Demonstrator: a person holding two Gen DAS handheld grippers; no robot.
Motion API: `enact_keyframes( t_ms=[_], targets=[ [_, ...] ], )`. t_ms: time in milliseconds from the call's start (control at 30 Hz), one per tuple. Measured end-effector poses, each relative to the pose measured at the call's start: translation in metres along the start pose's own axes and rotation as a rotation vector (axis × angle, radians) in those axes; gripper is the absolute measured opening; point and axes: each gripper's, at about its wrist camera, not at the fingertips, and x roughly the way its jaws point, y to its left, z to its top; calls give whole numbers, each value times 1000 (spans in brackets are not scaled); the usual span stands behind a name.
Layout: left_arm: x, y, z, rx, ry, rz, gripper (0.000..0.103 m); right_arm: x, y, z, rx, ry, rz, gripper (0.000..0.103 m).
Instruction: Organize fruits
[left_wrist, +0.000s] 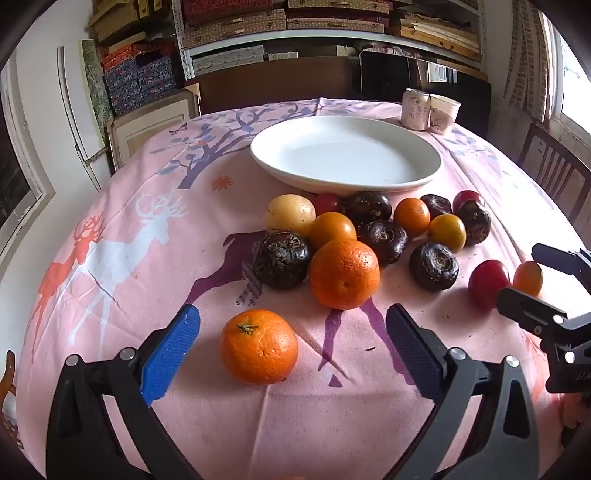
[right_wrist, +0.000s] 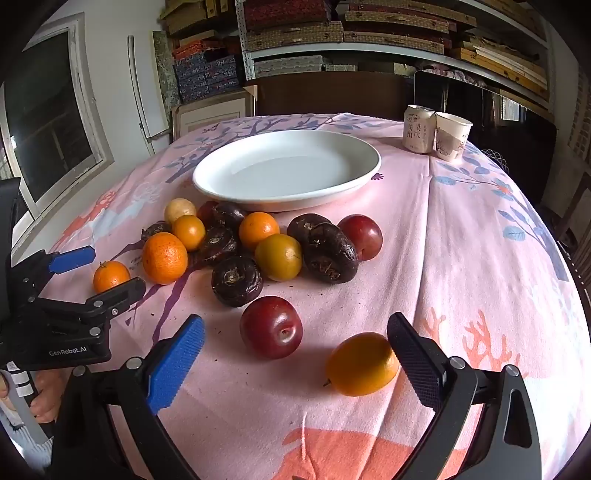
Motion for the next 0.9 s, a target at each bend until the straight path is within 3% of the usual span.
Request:
enact_keyframes(
  t_ms=[67,100,267,900],
  targets=[
    [-1,-1,1,-1,-7,-7,99,-1,0,0,1,0,5,100],
    [-10,-2,-4,-3,-54,-3,99,-1,0,0,1,-4,9,99],
    [-17,-6,-6,33,-76,-9,99,-10,5,0,-6,-36,16,99],
    [-22,-8,-9,20,-72,-15,99,-22,15,-5,-29,-91,53,99]
  ],
)
